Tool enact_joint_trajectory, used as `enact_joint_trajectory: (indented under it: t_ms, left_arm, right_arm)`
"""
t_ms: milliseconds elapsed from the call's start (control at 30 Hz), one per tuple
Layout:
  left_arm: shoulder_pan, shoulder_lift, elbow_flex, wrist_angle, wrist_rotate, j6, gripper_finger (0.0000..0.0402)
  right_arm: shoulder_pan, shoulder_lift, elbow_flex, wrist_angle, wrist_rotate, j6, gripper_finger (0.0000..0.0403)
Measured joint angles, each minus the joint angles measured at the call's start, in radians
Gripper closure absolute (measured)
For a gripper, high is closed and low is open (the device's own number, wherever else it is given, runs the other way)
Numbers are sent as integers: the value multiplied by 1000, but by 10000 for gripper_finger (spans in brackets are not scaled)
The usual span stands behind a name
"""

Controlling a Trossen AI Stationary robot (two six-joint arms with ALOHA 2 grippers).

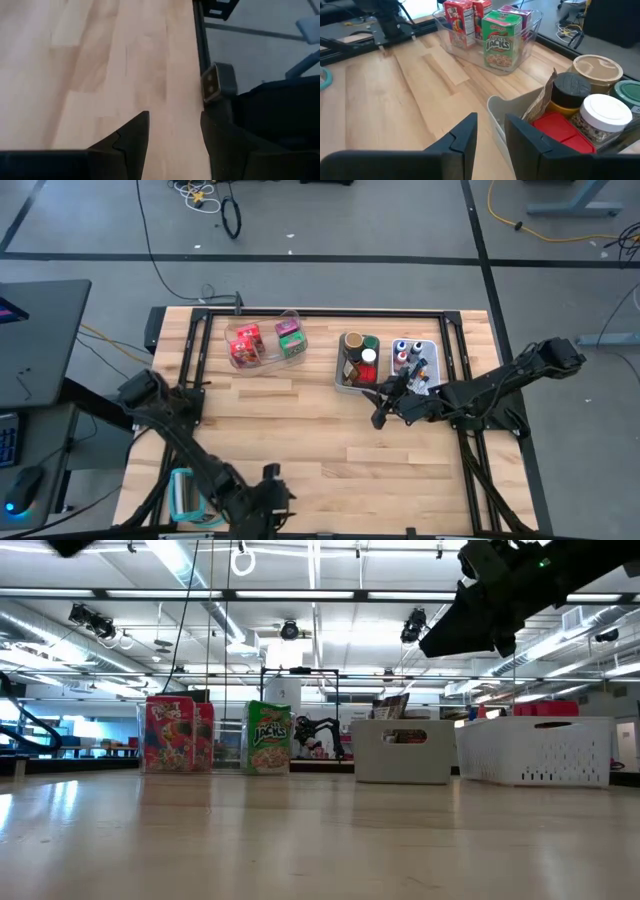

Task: Pick & Place Kitchen Items
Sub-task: Put the small yellow food coloring bottle into the white bin

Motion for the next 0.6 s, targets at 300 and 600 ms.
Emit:
enact_joint_trajectory:
  t_ms: [300, 600]
  left_arm:
    - [-34, 51, 0, -26, -51, -189, 215]
    - [-16, 51, 0, -149, 60, -224, 215]
  right_arm:
    - [0, 0, 0, 9, -4, 0, 293]
    - [0, 0, 0, 8, -4, -12, 293]
